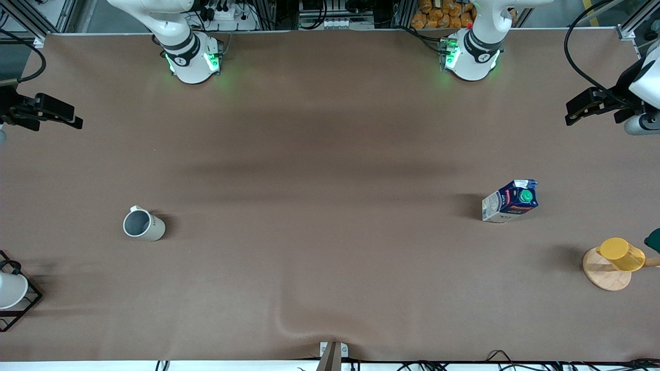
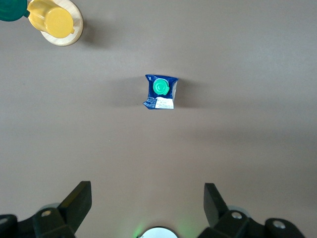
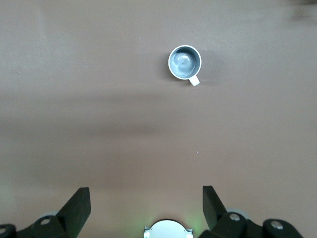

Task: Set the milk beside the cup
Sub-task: 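Reach the left gripper to the milk carton while the right gripper reaches the mug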

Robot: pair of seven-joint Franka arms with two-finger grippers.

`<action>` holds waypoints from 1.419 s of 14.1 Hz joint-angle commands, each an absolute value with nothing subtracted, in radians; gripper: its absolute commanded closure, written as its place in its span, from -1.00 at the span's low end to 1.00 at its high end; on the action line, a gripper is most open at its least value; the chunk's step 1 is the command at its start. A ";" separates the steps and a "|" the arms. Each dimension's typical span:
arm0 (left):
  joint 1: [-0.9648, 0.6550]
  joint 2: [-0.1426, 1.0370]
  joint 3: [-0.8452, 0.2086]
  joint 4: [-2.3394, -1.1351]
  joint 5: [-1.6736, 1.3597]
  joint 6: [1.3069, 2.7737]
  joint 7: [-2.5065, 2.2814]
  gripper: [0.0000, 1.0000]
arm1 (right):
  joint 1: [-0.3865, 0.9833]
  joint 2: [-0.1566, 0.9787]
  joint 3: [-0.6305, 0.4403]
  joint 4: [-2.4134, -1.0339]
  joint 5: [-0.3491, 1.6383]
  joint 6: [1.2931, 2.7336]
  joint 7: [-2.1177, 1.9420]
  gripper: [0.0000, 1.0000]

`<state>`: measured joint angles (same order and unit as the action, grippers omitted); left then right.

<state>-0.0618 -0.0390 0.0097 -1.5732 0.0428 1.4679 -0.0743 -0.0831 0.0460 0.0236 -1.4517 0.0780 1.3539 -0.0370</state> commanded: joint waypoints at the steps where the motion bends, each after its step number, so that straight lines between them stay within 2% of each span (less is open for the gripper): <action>1: -0.058 -0.034 0.015 -1.557 0.023 1.460 -0.052 -1.00 | -0.077 0.020 0.023 -1.471 0.075 1.353 0.055 -1.00; 6: -0.037 0.011 0.020 -1.563 0.020 1.453 -0.044 -1.00 | -0.072 0.021 0.023 -1.471 0.064 1.359 0.055 -1.00; 10: -0.046 0.126 0.014 -1.591 0.009 1.586 -0.061 -1.00 | -0.074 0.037 0.031 -1.471 0.067 1.364 0.054 -1.00; 15: -0.046 0.127 0.012 -1.843 -0.015 1.880 -0.061 -1.00 | -0.087 0.072 0.029 -1.471 0.066 1.367 0.051 -1.00; 20: -0.037 0.253 0.012 -1.851 -0.003 1.979 -0.040 -1.00 | -0.089 0.159 0.028 -1.471 0.064 1.443 0.051 -1.00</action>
<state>-0.0433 0.2105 0.0145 -1.8544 0.0026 1.9396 -0.0681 -0.0822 0.1235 0.0225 -1.4754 0.0756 1.4143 0.0346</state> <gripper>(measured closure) 0.000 0.000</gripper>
